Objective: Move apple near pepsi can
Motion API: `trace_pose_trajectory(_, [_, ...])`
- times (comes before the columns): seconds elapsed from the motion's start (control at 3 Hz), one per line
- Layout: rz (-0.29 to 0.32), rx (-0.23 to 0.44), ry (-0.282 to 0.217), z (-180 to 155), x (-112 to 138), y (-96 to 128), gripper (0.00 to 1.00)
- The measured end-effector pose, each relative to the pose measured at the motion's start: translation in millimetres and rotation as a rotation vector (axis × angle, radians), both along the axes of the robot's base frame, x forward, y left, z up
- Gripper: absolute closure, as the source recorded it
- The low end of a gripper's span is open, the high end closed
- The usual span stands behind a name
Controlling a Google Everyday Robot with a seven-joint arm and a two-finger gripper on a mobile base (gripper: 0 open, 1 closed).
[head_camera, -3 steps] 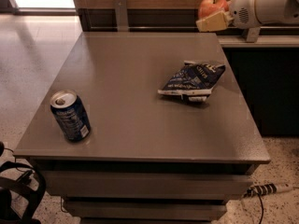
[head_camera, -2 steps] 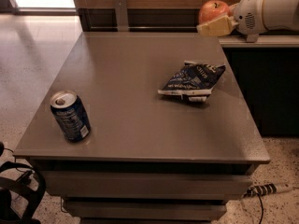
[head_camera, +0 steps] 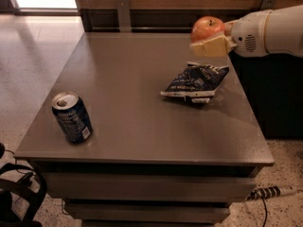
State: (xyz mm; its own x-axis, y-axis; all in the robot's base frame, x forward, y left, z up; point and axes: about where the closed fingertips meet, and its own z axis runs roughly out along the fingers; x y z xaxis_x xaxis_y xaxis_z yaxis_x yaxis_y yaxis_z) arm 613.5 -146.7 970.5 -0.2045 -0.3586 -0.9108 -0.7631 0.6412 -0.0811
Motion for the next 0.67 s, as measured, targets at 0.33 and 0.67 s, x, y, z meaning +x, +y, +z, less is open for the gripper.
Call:
trace_pose_trajectory(0.33, [0.078,0.004,0.018,-24.8,-35.7,42.4,1.00])
trace_pose_trajectory(0.67, [0.163,-0.002,0.055,-55.0,-67.1,75.0,1.00])
